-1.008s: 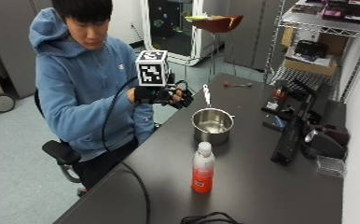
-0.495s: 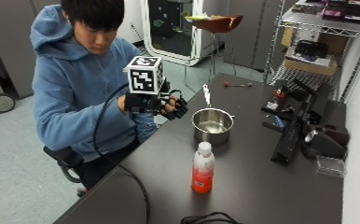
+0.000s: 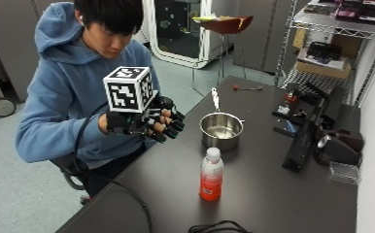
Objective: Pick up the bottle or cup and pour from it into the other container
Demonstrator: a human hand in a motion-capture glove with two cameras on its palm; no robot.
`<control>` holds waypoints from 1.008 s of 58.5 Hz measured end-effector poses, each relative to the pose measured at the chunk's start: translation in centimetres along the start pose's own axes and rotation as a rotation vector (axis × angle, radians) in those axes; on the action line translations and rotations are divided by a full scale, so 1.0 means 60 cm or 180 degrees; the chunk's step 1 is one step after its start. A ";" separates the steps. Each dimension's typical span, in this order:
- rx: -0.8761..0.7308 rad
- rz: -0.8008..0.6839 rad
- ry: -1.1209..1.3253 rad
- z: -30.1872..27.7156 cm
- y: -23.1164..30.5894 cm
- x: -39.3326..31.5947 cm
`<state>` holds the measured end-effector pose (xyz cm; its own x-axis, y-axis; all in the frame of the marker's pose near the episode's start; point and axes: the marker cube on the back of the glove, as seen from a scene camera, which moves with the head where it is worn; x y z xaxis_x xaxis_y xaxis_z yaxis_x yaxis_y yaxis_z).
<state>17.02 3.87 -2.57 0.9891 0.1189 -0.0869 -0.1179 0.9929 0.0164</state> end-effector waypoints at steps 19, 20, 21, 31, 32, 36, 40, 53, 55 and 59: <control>0.0168 -0.0357 -0.0556 0.027 -0.035 0.103; 0.0178 -0.0372 -0.0588 0.031 -0.038 0.109; 0.0190 -0.0382 -0.0620 0.035 -0.042 0.116; 0.0262 -0.0361 -0.1177 0.068 -0.079 0.171; 0.0272 -0.0357 -0.1239 0.072 -0.082 0.173; 0.0322 -0.0360 -0.1476 0.094 -0.094 0.171; 0.0376 -0.0369 -0.1727 0.118 -0.106 0.160; 0.0496 -0.0430 -0.2620 0.205 -0.161 0.123; 0.0513 -0.0427 -0.2799 0.223 -0.170 0.112; 0.0617 -0.0418 -0.3142 0.250 -0.190 0.089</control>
<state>24.99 -6.89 11.72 0.6346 -0.1363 0.7607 -0.0733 0.9693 0.2348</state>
